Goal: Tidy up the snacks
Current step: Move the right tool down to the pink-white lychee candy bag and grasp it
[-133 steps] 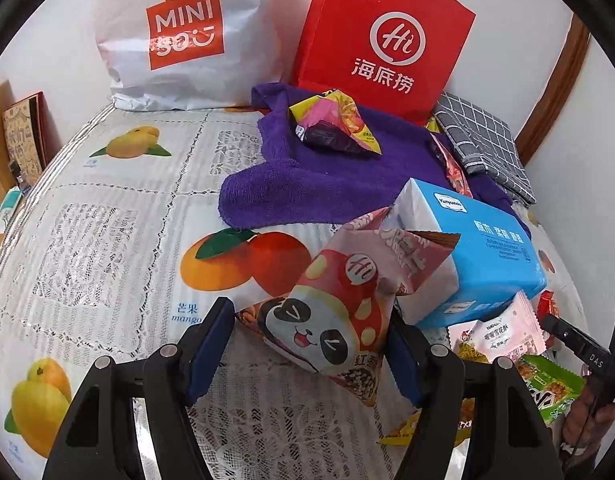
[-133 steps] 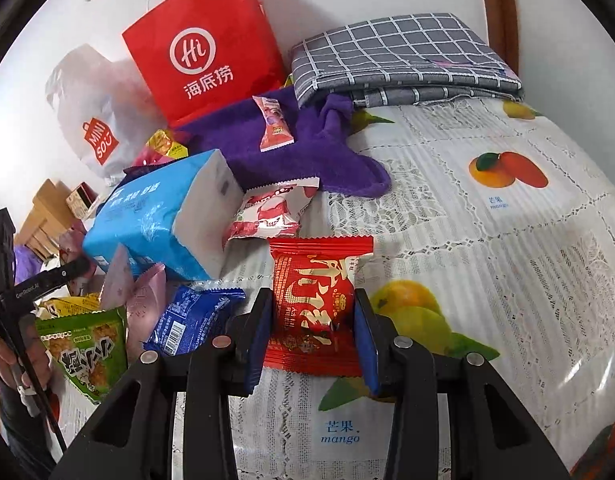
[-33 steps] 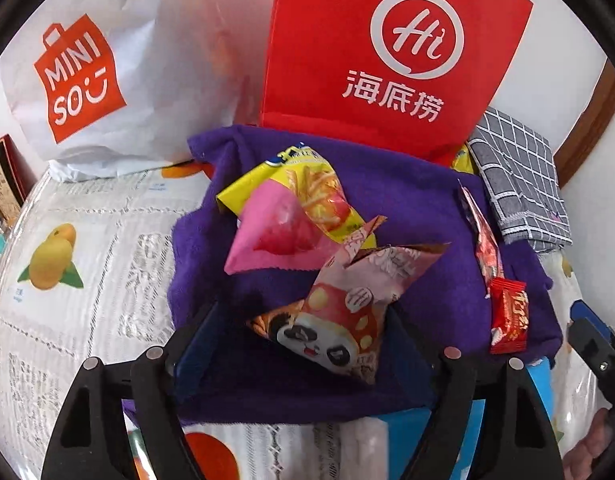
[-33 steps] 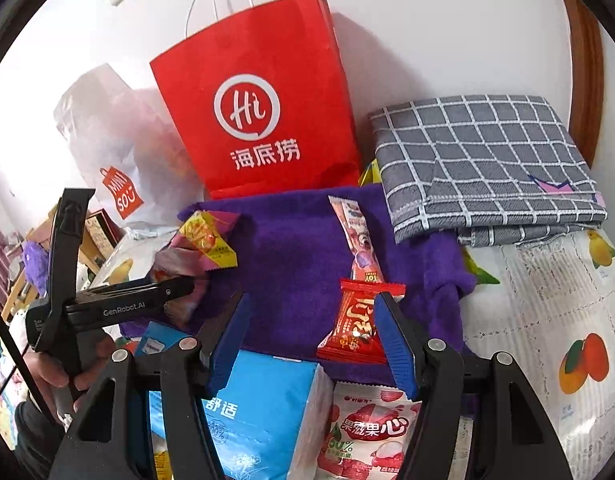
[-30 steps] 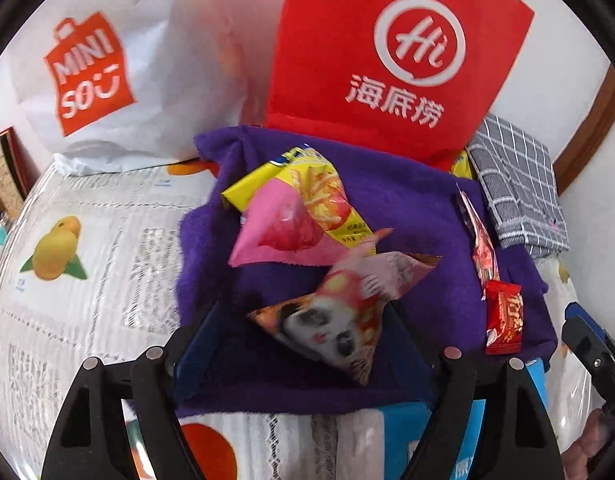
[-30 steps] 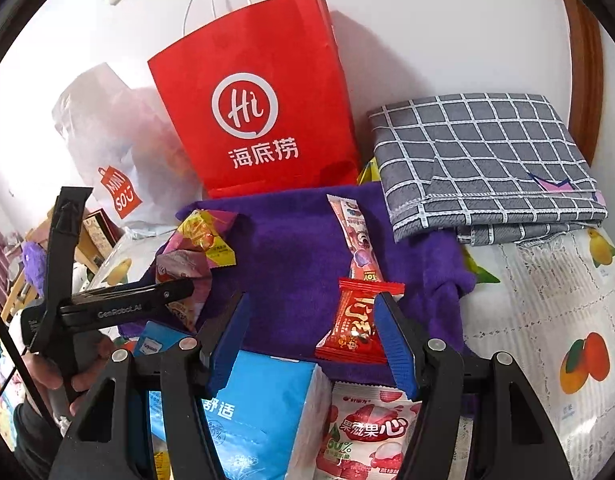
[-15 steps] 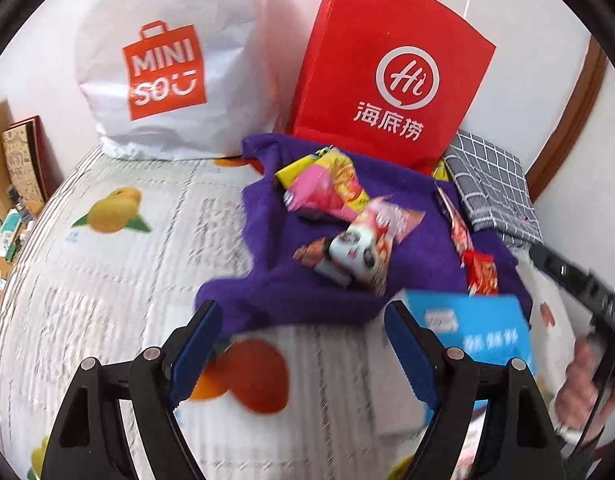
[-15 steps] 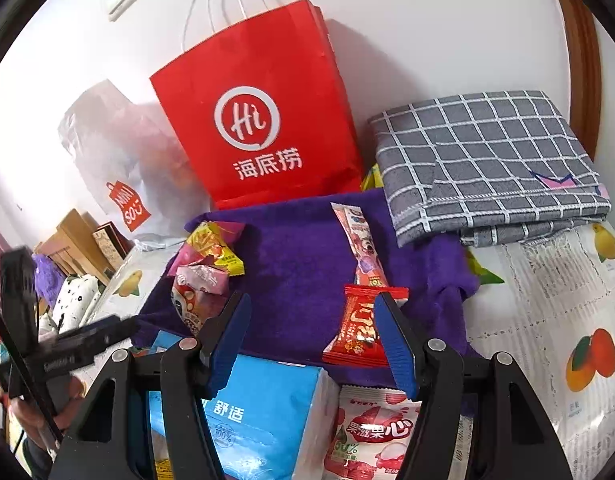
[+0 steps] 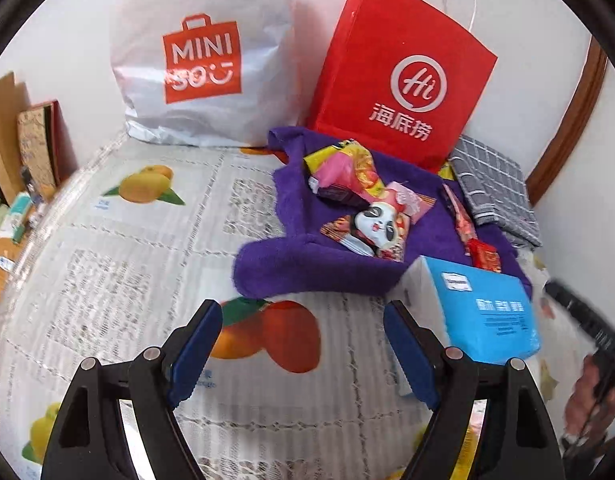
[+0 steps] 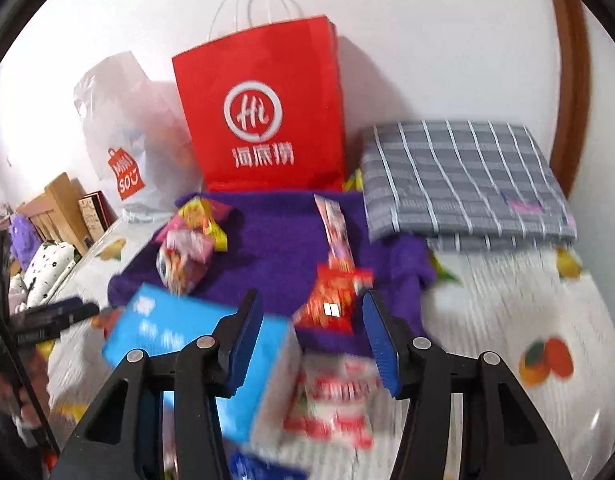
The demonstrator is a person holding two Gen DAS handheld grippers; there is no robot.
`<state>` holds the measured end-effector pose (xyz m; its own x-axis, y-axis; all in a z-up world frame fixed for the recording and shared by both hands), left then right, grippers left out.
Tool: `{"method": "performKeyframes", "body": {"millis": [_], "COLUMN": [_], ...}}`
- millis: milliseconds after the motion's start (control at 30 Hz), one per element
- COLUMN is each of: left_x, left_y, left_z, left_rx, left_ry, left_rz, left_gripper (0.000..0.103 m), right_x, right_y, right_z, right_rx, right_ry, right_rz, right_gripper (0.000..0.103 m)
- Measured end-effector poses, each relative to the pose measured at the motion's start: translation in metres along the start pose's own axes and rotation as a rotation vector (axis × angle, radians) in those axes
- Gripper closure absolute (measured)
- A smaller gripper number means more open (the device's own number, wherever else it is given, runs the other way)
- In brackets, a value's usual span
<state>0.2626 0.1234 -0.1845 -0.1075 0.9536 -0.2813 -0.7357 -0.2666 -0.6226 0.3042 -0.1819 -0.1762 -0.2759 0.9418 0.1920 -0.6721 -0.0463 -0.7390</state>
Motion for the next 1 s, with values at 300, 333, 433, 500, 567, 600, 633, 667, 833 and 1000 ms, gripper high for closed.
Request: {"method": "performKeyframes", "body": {"millis": [300, 333, 433, 500, 567, 600, 633, 667, 833, 1000], "left_x": [-0.007, -0.006, -0.001, 0.002, 0.006, 0.007, 0.008, 0.008, 0.005, 0.004], "left_y": [0.005, 0.004, 0.003, 0.002, 0.002, 0.002, 0.002, 0.002, 0.001, 0.0], "left_z": [-0.002, -0.002, -0.002, -0.003, -0.003, -0.003, -0.003, -0.003, 0.001, 0.003], "left_rx": [0.011, 0.008, 0.007, 0.011, 0.017, 0.02, 0.02, 0.02, 0.012, 0.008], "left_ry": [0.006, 0.0, -0.012, -0.012, -0.004, 0.0, 0.002, 0.004, 0.019, 0.033], "left_rz": [-0.008, -0.009, 0.007, 0.026, 0.044, 0.052, 0.056, 0.059, 0.056, 0.057], "left_gripper": [0.022, 0.022, 0.022, 0.022, 0.022, 0.022, 0.022, 0.022, 0.022, 0.022], "right_x": [-0.022, -0.023, -0.025, -0.032, -0.038, -0.04, -0.043, -0.044, -0.046, -0.055], "right_y": [0.033, 0.035, 0.045, 0.046, 0.048, 0.049, 0.053, 0.055, 0.073, 0.078], "right_z": [-0.023, -0.033, -0.048, -0.045, -0.037, -0.034, -0.028, -0.026, -0.001, 0.014], "right_rx": [0.128, 0.158, 0.215, 0.203, 0.198, 0.198, 0.202, 0.204, 0.218, 0.226], "right_ry": [-0.012, 0.005, 0.004, -0.015, -0.049, -0.051, -0.052, -0.052, -0.021, 0.06], "right_rz": [-0.078, -0.076, -0.083, -0.136, -0.174, -0.18, -0.183, -0.181, -0.129, -0.103], "right_gripper": [0.05, 0.05, 0.057, 0.069, 0.082, 0.086, 0.087, 0.088, 0.092, 0.088]}}
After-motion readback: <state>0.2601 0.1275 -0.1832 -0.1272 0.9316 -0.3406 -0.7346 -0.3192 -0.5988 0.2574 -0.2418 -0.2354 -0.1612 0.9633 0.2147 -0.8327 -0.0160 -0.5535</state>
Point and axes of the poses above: each gripper's, at about its wrist camera, not at the fingertips, and z roughly against the way its jaws point, x to its left, y to its underside, the point moved 4 cm from there along -z, roughly the way its jaws point
